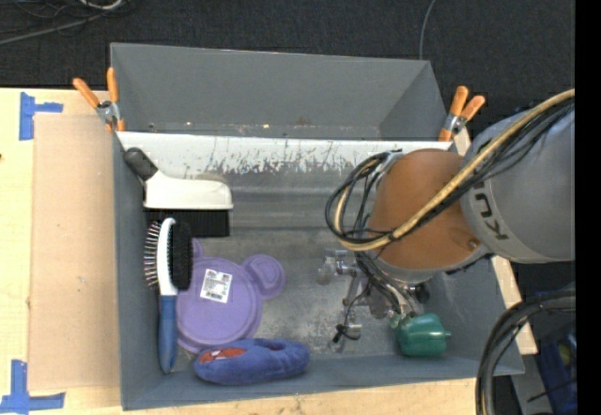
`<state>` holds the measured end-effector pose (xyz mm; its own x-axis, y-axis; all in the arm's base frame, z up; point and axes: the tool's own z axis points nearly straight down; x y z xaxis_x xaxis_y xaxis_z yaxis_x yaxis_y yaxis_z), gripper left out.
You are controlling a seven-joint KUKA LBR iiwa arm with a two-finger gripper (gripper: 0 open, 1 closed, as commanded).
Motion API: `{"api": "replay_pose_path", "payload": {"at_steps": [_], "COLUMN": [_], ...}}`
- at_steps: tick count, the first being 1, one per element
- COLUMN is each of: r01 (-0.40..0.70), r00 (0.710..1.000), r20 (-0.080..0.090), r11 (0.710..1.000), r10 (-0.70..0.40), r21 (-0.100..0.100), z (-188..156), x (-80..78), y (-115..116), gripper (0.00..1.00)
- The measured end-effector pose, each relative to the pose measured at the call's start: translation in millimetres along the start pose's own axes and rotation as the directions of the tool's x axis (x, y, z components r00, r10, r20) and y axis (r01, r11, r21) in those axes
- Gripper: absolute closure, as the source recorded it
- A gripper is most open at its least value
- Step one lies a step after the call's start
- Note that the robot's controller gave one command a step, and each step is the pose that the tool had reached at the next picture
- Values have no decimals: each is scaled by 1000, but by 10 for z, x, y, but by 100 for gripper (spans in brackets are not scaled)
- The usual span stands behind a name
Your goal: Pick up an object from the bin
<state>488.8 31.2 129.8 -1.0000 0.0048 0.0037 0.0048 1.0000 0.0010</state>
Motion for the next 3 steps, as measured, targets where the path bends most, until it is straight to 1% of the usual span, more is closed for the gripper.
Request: {"api": "replay_pose_path", "payload": {"at_steps": [1, 2, 3], "r01": [0, 55, 9], "r00": [1000, 998, 1000], "r20": [0, -2, 4], "r11": [1000, 998, 1000], "r10": [0, -55, -9], "r21": [0, 1, 1], "z": [0, 327, 472], "x": [0, 74, -156], "y": [1, 328, 698], "gripper": [0, 0, 0]}}
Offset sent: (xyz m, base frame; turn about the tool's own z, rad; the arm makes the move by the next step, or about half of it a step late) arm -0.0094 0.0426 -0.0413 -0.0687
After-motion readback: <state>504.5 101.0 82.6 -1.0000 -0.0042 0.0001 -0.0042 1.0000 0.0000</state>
